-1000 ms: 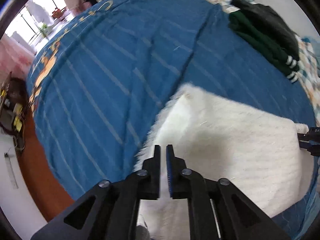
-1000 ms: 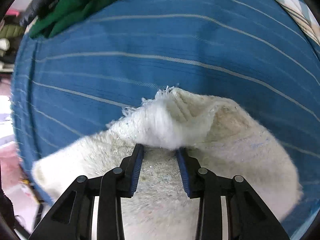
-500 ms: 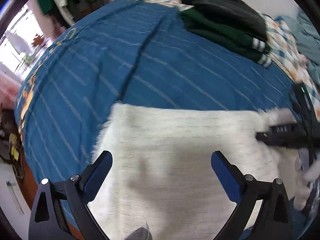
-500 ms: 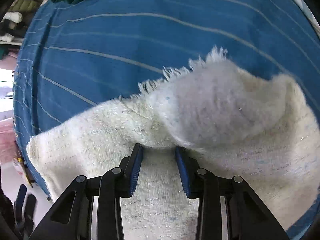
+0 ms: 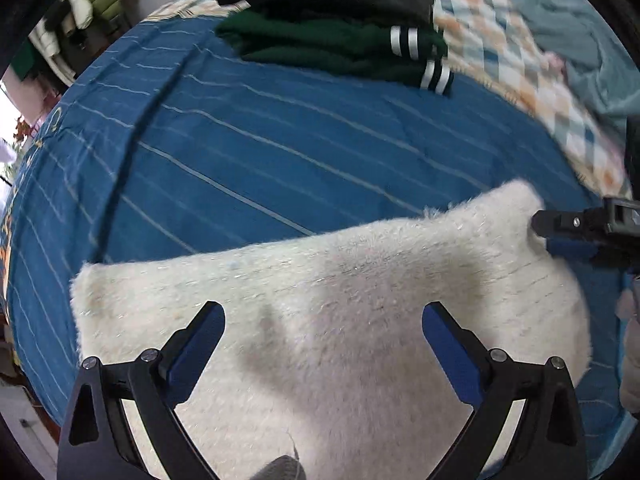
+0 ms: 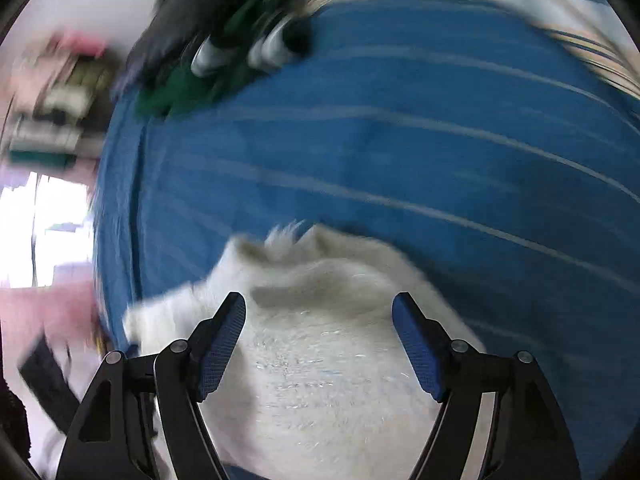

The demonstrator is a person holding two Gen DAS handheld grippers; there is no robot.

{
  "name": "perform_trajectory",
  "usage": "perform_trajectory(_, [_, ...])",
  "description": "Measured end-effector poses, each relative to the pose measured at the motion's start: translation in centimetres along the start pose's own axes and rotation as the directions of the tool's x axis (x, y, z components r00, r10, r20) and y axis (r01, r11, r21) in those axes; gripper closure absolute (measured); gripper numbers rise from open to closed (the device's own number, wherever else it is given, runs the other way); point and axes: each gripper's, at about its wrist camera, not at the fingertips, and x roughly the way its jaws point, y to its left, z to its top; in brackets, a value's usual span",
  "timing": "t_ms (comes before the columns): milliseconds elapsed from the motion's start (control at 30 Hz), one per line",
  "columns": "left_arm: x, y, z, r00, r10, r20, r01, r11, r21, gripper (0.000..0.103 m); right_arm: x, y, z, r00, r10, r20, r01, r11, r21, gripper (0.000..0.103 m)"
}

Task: Fold large clothes

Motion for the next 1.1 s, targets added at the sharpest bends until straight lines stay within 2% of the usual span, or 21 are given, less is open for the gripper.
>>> perform_trajectory(33, [1.1, -0.1, 0.0, 0.999, 0.029, -0.02, -0.029, 1.0, 0.012, 0.002, 0.7, 1.1, 0.2, 1.0, -0.026, 0.009, 0.027, 0.995, -0.101, 0.079])
perform_trajectory(67, [1.7, -0.1, -0.1, 0.999, 0.029, -0.037, -0.029, 1.0, 0.012, 0.002, 1.5, 1.8, 0.5, 0.999, -0.044, -0.015, 0.042, 0.989, -0.141, 0.103])
perform_trajectory(100, [2.5, 0.3, -0.3, 0.998, 0.01, -0.057, -0.011, 1.0, -0.006, 0.002, 2.1, 2.1, 0.8, 0.998, -0.064, -0.016, 0.061, 0.987, -0.148, 0.103])
perform_trajectory(167, [2.8, 1.0, -0.6, 0.998, -0.014, -0.066, 0.012, 0.999, -0.04, 0.002, 1.1, 3.1, 1.2, 0.996, -0.057, 0.074, 0.069, 0.984, -0.167, 0.103])
perform_trajectory(233, [2.8, 1.4, -0.8, 0.997, -0.022, -0.068, 0.018, 0.998, -0.06, 0.0, -1.5, 3.3, 2.0, 0.986, -0.002, 0.166, 0.02, 0.994, -0.106, 0.103])
perform_trajectory(267, [2.8, 1.6, -1.0, 0.997, -0.013, -0.073, 0.008, 0.998, -0.065, 0.0, -2.1, 2.6, 3.0, 0.984, 0.032, 0.174, -0.023, 0.998, -0.05, 0.103])
perform_trajectory(333, [2.1, 2.1, -1.1, 0.997, 0.0, -0.075, -0.006, 0.996, -0.084, 0.0, -2.8, 2.2, 3.6, 0.991, 0.044, 0.123, -0.042, 0.999, -0.017, 0.103])
perform_trajectory(400, [0.8, 3.0, -1.4, 0.998, 0.04, -0.057, -0.045, 0.995, -0.094, 0.0, -3.2, 3.9, 2.8, 0.999, 0.002, 0.034, 0.0, 0.997, -0.071, 0.103])
perform_trajectory(467, [-0.3, 4.1, -1.9, 0.996, 0.083, -0.04, -0.087, 0.991, -0.102, 0.0, -3.0, 4.5, 1.2, 0.998, -0.036, -0.047, 0.031, 0.995, -0.097, 0.103])
perform_trajectory(567, [-0.2, 5.8, -2.9, 0.989, 0.139, -0.055, -0.145, 0.983, -0.116, 0.0, 0.0, 3.5, -1.4, 0.968, -0.176, -0.181, 0.162, 0.983, -0.091, 0.103])
perform_trajectory(600, [0.0, 6.3, -3.3, 0.985, 0.159, -0.068, -0.166, 0.98, -0.115, 0.0, 2.1, 2.2, -2.0, 0.943, -0.239, -0.233, 0.227, 0.971, -0.078, 0.103])
perform_trajectory(633, [0.4, 7.0, -3.9, 0.978, 0.185, -0.094, -0.195, 0.974, -0.113, 0.0, 4.4, 1.0, -2.3, 0.933, -0.235, -0.274, 0.231, 0.972, -0.046, 0.103])
perform_trajectory(667, [0.7, 7.8, -4.6, 0.971, 0.208, -0.116, -0.221, 0.969, -0.114, 0.0, 6.0, 0.1, -2.4, 0.934, -0.228, -0.275, 0.23, 0.973, -0.025, 0.103])
perform_trajectory(733, [0.5, 9.5, -5.8, 0.958, 0.251, -0.14, -0.268, 0.956, -0.121, 0.0, 6.2, -0.5, -1.8, 0.937, -0.215, -0.275, 0.227, 0.974, 0.011, 0.103])
perform_trajectory(800, [0.2, 11.0, -7.1, 0.946, 0.285, -0.157, -0.304, 0.945, -0.122, 0.0, 5.3, 0.1, -1.1, 0.921, -0.242, -0.305, 0.247, 0.969, -0.025, 0.103])
perform_trajectory(867, [0.1, 12.7, -8.3, 0.934, 0.308, -0.183, -0.332, 0.935, -0.124, 0.0, 3.1, 1.7, -1.0, 0.924, -0.276, -0.265, 0.268, 0.961, -0.067, 0.103])
perform_trajectory(900, [0.6, 13.0, -8.8, 0.928, 0.314, -0.199, -0.342, 0.931, -0.125, 0.0, 1.2, 3.1, -1.4, 0.941, -0.263, -0.214, 0.247, 0.964, -0.099, 0.103])
perform_trajectory(933, [0.8, 13.6, -9.1, 0.924, 0.319, -0.212, -0.351, 0.927, -0.132, 0.0, -0.1, 4.3, -1.9, 0.96, -0.206, -0.191, 0.188, 0.976, -0.108, 0.102])
perform_trajectory(1000, [1.5, 14.4, -9.6, 0.925, 0.305, -0.225, -0.343, 0.927, -0.153, 0.0, -1.0, 5.9, -3.2, 0.975, -0.065, -0.212, 0.047, 0.995, -0.091, 0.101])
perform_trajectory(1033, [1.9, 14.8, -9.8, 0.93, 0.292, -0.225, -0.332, 0.928, -0.17, 0.0, -0.2, 7.0, -4.3, 0.964, -0.008, -0.266, -0.016, 0.996, -0.089, 0.101])
perform_trajectory(1100, [2.3, 15.2, -10.1, 0.94, 0.266, -0.216, -0.31, 0.927, -0.21, 0.0, 2.6, 8.3, -5.8, 0.934, -0.028, -0.356, -0.015, 0.993, -0.117, 0.101])
